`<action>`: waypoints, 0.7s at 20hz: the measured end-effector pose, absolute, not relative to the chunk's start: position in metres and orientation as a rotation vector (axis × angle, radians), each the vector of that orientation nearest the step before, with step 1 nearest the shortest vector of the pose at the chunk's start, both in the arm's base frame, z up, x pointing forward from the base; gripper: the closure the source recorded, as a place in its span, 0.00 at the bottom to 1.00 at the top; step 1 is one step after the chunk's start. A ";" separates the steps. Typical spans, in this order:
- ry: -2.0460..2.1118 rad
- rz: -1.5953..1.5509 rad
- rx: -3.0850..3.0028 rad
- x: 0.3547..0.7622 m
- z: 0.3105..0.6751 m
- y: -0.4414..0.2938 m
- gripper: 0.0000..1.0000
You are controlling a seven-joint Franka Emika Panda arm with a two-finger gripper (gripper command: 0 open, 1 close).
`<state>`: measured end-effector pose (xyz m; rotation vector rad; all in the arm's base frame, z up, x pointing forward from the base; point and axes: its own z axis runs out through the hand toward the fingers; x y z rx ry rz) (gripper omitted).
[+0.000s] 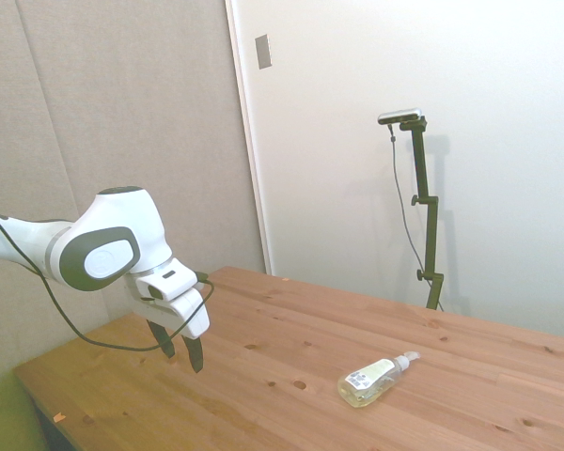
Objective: Stand the sanitizer
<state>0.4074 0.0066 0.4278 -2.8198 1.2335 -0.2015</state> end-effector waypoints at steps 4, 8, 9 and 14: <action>1.259 -0.219 -2.807 0.411 0.430 -0.001 0.00; 1.410 -0.336 -2.714 0.438 0.444 -0.062 0.00; 1.450 -0.359 -2.690 0.448 0.447 -0.081 0.00; 1.579 -0.402 -2.604 0.520 0.456 -0.143 0.00</action>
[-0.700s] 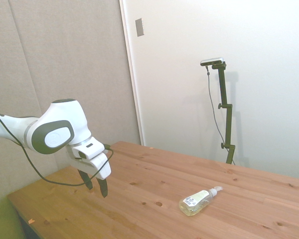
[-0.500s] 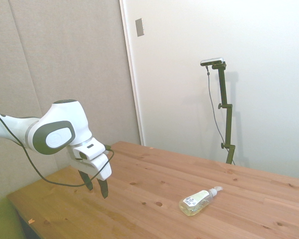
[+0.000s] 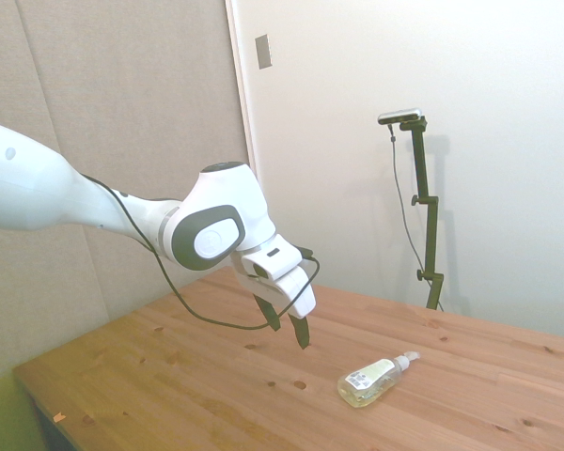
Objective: Stand the sanitizer
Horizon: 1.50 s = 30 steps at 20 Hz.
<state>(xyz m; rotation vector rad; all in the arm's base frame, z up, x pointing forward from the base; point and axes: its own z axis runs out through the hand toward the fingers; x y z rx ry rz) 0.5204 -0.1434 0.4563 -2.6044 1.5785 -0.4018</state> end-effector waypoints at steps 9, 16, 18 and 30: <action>1.769 -0.545 -2.464 0.563 0.449 -0.229 0.00; 1.856 -0.551 -2.401 0.627 0.403 -0.269 0.00; 1.874 -0.554 -2.396 0.641 0.392 -0.277 0.00; 1.939 -0.512 -2.393 0.665 0.355 -0.298 1.00</action>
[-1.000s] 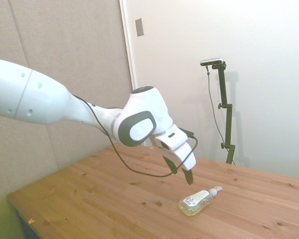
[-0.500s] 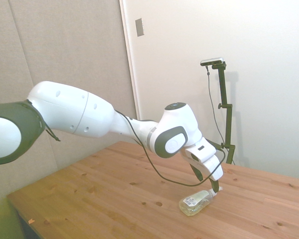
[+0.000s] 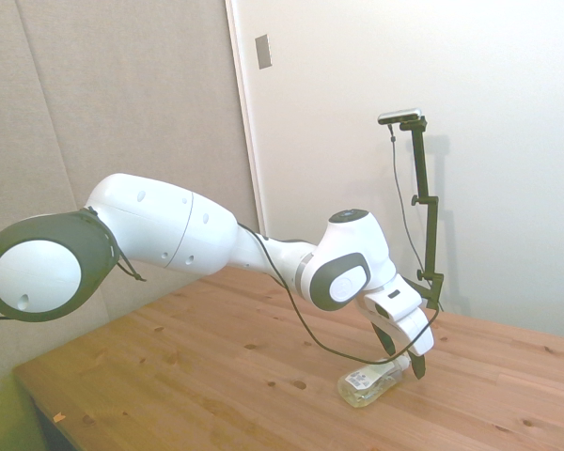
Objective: Stand the sanitizer
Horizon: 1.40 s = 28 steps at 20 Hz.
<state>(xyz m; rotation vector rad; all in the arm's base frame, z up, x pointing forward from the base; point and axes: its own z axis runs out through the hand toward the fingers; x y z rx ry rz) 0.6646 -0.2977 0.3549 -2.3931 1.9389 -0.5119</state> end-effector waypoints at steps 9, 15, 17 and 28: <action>1.958 -0.486 -2.374 0.661 0.350 -0.307 1.00; 1.961 -0.468 -2.360 0.661 0.350 -0.311 1.00; 1.958 -0.466 -2.359 0.661 0.350 -0.312 1.00; 1.942 -0.484 -2.345 0.664 0.355 -0.315 1.00</action>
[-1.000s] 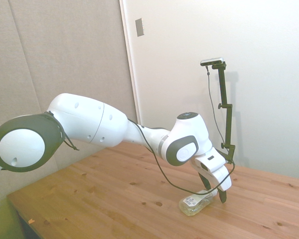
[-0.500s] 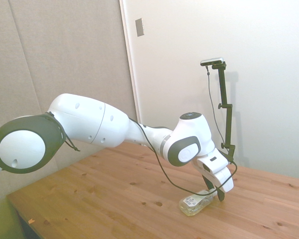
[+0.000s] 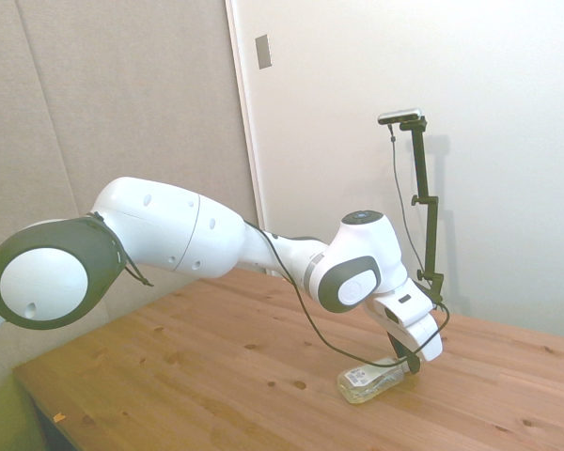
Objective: Stand the sanitizer
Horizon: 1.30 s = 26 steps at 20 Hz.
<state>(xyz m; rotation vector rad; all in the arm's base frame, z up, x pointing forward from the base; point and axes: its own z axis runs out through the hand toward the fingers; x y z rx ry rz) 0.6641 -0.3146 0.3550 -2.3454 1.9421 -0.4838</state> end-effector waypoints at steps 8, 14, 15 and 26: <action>1.929 -0.748 -2.186 0.669 0.407 -0.282 1.00; 1.908 -1.041 -2.031 0.642 0.451 -0.216 1.00; 1.906 -1.100 -2.000 0.638 0.452 -0.210 1.00; 1.931 -1.438 -1.834 0.649 0.439 -0.152 1.00</action>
